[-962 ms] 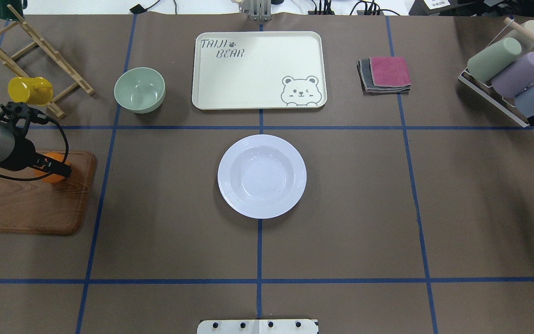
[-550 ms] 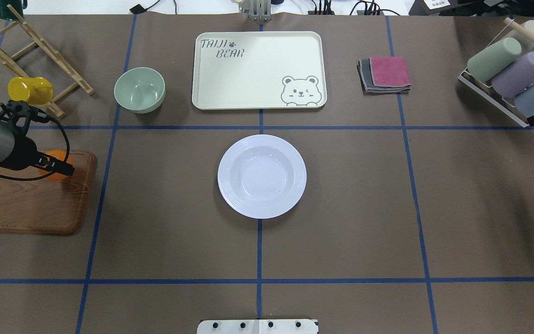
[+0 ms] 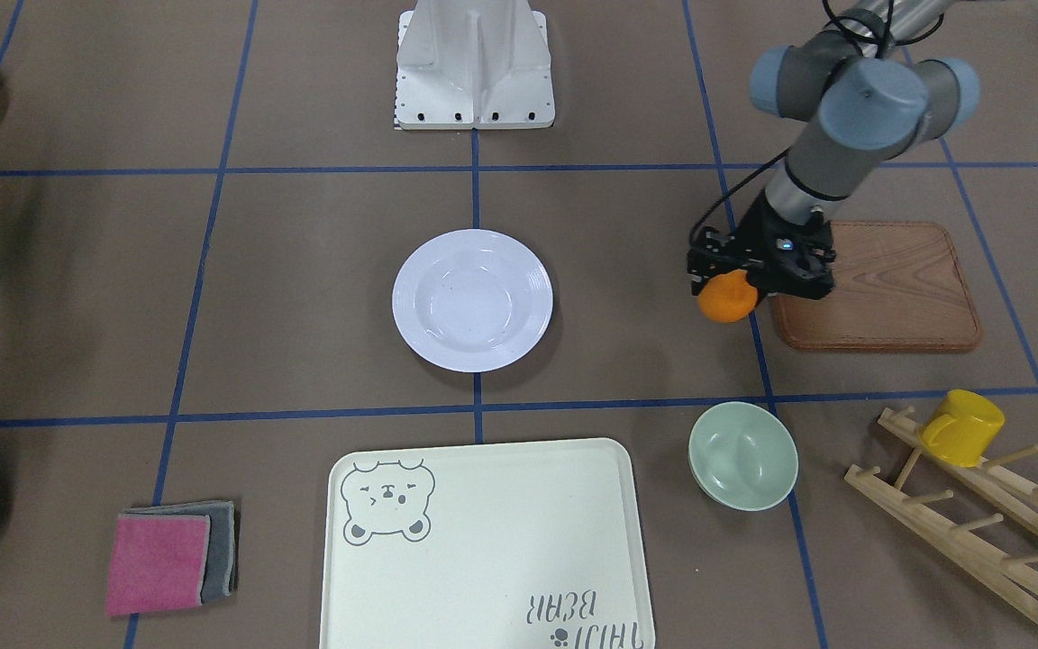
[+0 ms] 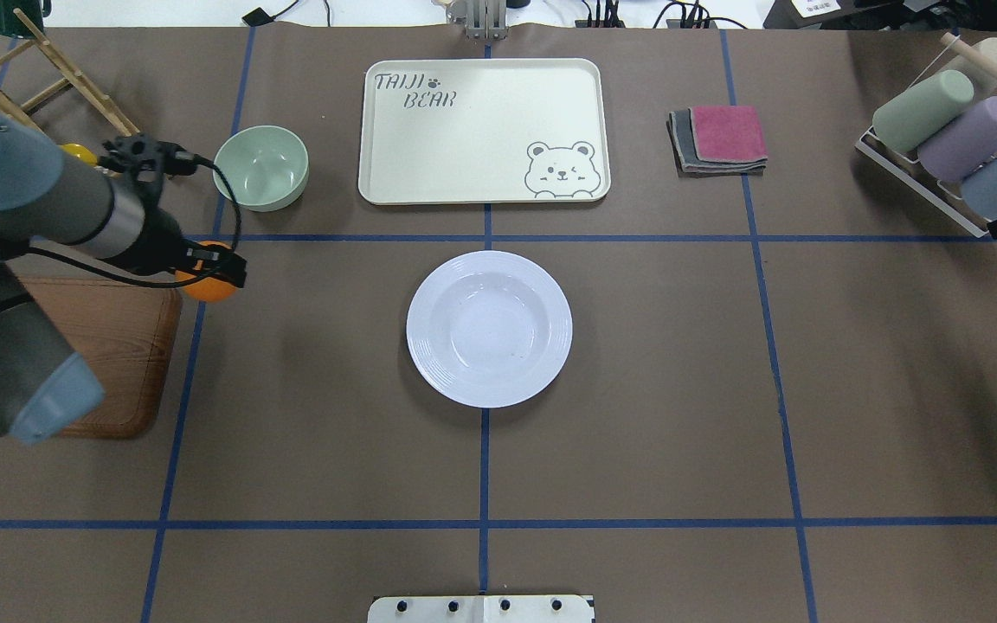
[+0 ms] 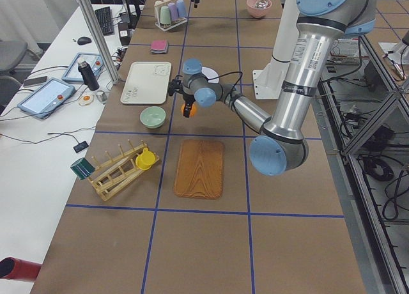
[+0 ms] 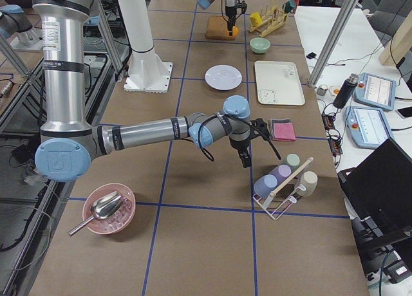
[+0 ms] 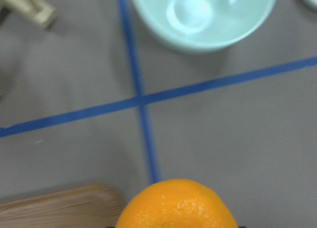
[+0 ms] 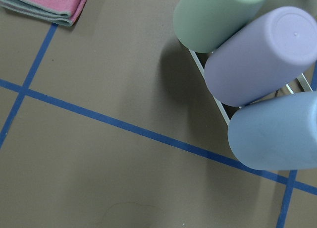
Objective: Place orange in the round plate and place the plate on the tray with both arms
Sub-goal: 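Carry the orange with the left gripper over the white plate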
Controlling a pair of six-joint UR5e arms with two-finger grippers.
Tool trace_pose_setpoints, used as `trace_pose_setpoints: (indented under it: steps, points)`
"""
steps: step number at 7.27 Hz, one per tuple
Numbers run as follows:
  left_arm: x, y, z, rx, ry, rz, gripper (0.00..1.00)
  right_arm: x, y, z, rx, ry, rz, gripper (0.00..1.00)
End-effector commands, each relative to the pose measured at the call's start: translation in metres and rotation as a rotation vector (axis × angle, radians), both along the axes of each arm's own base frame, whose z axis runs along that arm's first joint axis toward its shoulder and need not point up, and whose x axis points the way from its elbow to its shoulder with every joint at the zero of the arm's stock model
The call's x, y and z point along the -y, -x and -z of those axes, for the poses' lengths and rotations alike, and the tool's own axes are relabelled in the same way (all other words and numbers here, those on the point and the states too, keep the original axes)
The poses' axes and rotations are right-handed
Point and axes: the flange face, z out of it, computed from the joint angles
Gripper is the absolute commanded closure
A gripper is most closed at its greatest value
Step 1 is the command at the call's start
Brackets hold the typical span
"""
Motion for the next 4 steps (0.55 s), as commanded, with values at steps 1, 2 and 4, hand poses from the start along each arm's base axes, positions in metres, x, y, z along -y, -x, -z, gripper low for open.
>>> trace_pose_setpoints:
  steps: [1,2,4]
  points:
    - [-0.033,-0.097,0.117,-0.012,0.057,0.022,1.0,-0.006,-0.002,-0.012,-0.008,0.027,-0.004,0.0]
    - [-0.042,-0.132,0.153,-0.017,0.059,0.039,1.0,-0.01,-0.003,-0.016,-0.009,0.035,-0.003,0.0]
    - [-0.061,-0.209,0.196,0.004,0.063,0.063,1.0,-0.013,-0.004,-0.019,-0.011,0.039,-0.003,0.0]
